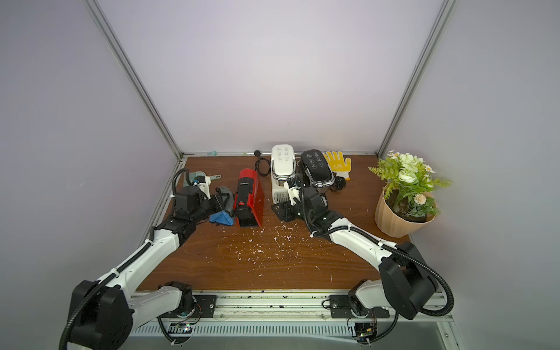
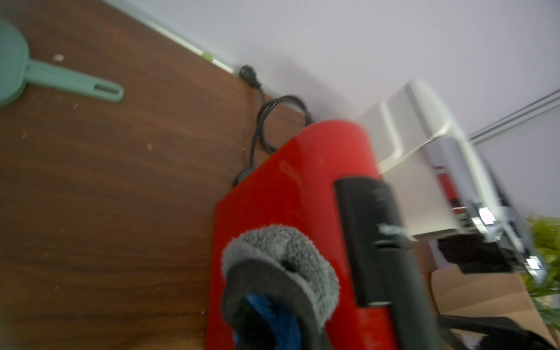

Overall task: Wipe the surface of a coffee machine
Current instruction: Wipe the dirt from the surface of the coffee machine.

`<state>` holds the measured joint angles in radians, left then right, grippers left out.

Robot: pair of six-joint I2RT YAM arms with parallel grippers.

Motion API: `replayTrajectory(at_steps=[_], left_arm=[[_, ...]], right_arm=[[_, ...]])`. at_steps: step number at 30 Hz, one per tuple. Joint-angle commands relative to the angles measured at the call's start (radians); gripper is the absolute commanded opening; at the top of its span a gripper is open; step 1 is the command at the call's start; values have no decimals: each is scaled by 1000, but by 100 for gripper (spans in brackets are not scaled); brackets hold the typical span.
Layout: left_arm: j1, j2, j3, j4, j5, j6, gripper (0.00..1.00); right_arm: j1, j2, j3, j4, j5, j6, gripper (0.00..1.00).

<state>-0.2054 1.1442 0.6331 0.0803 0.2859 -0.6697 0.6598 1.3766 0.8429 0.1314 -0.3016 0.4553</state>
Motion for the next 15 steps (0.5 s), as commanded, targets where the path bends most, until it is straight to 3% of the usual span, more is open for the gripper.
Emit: replayTrajectory(at_steps=[1, 8, 15], left_arm=[[-10, 23, -81, 112, 9, -51, 0], [-11, 123, -144, 185, -6, -64, 0], [-11, 110, 77, 35, -24, 2, 0]], right_arm=[[4, -34, -13, 38, 4, -8, 62], [4, -14, 0, 22, 3, -37, 62], [3, -14, -14, 40, -10, -37, 62]])
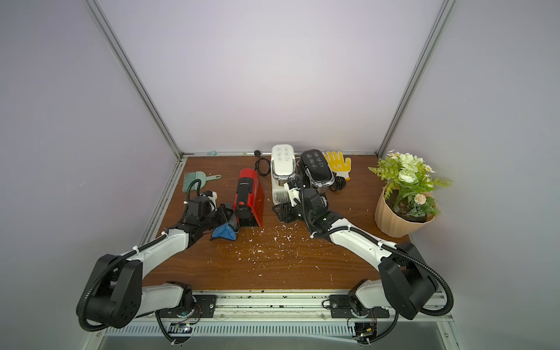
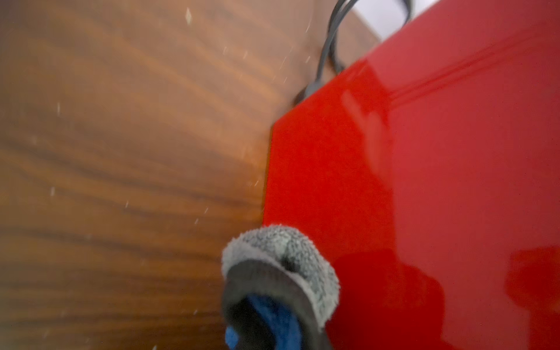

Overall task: Wipe the surface of a coffee machine
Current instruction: Wipe the dirt from the surface of the coffee machine.

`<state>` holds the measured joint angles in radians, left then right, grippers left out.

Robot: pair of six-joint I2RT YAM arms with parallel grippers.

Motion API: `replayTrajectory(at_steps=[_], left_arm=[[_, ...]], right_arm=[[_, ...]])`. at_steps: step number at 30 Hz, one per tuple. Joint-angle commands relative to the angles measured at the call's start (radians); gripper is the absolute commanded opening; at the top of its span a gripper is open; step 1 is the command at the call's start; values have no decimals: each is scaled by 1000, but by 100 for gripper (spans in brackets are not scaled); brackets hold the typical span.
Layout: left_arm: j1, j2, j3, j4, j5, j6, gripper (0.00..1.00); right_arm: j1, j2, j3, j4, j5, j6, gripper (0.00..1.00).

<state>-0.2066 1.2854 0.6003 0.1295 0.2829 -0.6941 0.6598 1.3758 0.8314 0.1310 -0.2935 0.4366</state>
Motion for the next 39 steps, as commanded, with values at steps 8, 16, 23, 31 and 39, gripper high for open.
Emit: replayTrajectory(at_steps=[8, 16, 23, 31, 39], left_arm=[[-10, -51, 312, -92, -59, 62, 0], [-9, 101, 268, 21, -24, 65, 0], [-8, 276, 204, 128, 74, 32, 0], [-14, 259, 226, 63, 111, 27, 0], [-21, 107, 491, -138, 47, 98, 0]], right_arm=[[4, -48, -36, 36, 3, -21, 62], [2, -51, -55, 38, 9, -26, 63], [1, -38, -55, 45, 5, -29, 63], [1, -41, -40, 14, 24, -55, 63], [1, -21, -41, 40, -10, -39, 63]])
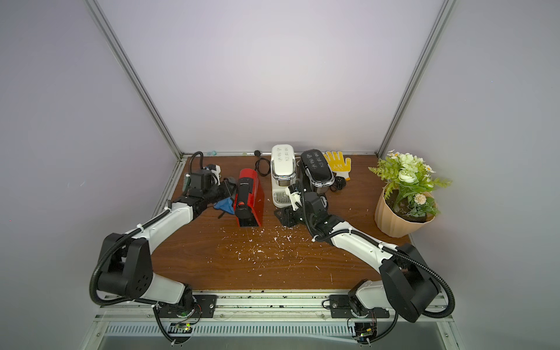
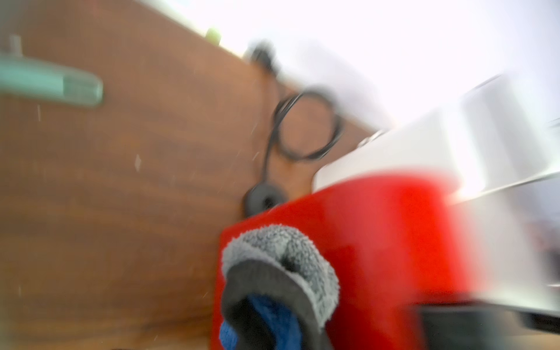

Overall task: Wipe the surface of a coffee machine
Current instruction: Wipe the dirt from the surface of the coffee machine.

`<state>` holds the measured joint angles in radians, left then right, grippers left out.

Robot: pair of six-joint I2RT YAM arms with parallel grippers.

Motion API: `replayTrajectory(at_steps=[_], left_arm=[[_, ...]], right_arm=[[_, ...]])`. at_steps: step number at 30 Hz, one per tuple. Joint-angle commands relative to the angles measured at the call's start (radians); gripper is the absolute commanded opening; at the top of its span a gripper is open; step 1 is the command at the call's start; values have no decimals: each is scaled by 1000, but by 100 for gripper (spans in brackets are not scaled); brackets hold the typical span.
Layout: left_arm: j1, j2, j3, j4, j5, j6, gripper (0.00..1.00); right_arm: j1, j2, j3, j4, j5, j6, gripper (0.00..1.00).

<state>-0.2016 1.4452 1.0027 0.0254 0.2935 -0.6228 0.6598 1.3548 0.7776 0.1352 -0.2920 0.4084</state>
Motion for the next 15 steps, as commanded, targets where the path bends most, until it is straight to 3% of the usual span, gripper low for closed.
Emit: replayTrajectory(at_steps=[1, 7, 15], left_arm=[[-26, -57, 110, -41, 31, 33, 0], [-38, -21, 153, -44, 69, 44, 0], [-210, 6, 141, -197, -16, 128, 0]], right_arm=[[3, 0, 15, 37, -17, -10, 63], [1, -18, 19, -1, 17, -30, 63], [1, -25, 4, -6, 24, -40, 63]])
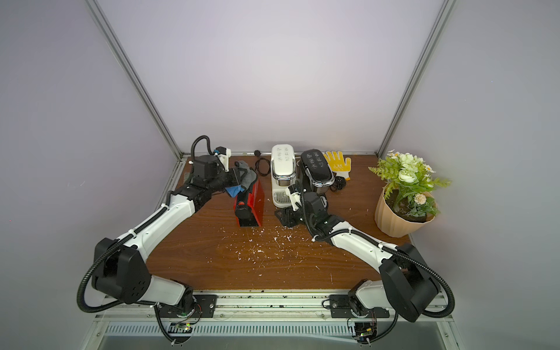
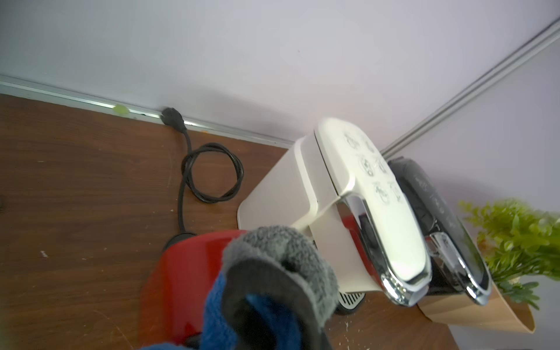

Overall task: Wipe the surface of a coffee machine
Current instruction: Wipe the dirt from the surface of the coffee machine.

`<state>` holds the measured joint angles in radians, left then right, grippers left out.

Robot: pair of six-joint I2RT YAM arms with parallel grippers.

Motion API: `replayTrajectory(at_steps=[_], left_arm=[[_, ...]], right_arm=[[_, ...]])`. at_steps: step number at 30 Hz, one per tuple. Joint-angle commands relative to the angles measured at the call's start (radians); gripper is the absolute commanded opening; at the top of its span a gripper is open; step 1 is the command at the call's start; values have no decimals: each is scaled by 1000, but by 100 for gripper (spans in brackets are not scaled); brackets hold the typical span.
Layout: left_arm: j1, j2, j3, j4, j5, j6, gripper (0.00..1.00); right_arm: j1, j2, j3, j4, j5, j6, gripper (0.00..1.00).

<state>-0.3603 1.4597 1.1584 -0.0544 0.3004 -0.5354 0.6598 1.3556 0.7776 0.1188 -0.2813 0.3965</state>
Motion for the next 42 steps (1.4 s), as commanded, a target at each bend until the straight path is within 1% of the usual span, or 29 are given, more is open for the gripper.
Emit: replayTrajectory(at_steps=[1, 3, 6, 8, 11, 12, 14, 15, 18, 20, 22, 23, 27, 29, 30, 34, 35, 38, 42], left_arm=[[-64, -23, -34, -125, -19, 39, 0], [-91, -67, -61, -151, -22, 33, 0], [-123, -168, -108, -190, -42, 9, 0], [-132, -244, -150, -208, -35, -22, 0], [-160, -349, -215, -223, -27, -70, 0], [-175, -375, -227, -244, -48, -76, 0], [-228, -434, -271, -291, -170, -101, 0], [-241, -463, -311, -285, -197, -117, 0], [-252, -574, -486, -168, -219, -221, 0], [-256, -662, -625, -22, -205, -309, 0], [-261, -717, -731, 78, -226, -386, 0], [-261, -735, -767, 116, -236, -385, 0], [-264, -752, -832, 186, -351, -381, 0], [-264, -762, -880, 274, -402, -382, 0], [-264, -768, -917, 337, -428, -411, 0], [-267, -789, -1091, 679, -493, -484, 0], [-267, -786, -1114, 729, -508, -501, 0], [-274, -771, -1139, 826, -530, -521, 0], [-321, -744, -1139, 896, -596, -537, 0]], right_arm=[[1, -27, 0, 17, 14, -27, 63], [1, -19, -7, 27, 26, -27, 63], [0, 17, 6, 35, 20, -16, 63], [-1, 39, 4, 58, 1, -12, 63], [0, 61, 0, 81, 13, 2, 63], [-1, 68, 4, 81, 17, 5, 63], [-2, 74, 5, 93, 11, 13, 63], [-1, 74, -1, 105, 5, 19, 63], [-1, 78, -17, 140, -10, 38, 63], [0, 83, -22, 159, -31, 50, 63], [0, 83, -34, 182, -72, 67, 63], [-1, 83, -40, 190, -82, 72, 63], [0, 70, -58, 200, -76, 74, 63], [0, 63, -63, 201, -78, 77, 62], [0, 57, -70, 205, -78, 80, 62], [-1, 32, -86, 198, -65, 81, 63], [0, 28, -87, 193, -61, 79, 63], [0, 16, -90, 183, -55, 73, 63], [0, 22, -91, 186, -49, 70, 63]])
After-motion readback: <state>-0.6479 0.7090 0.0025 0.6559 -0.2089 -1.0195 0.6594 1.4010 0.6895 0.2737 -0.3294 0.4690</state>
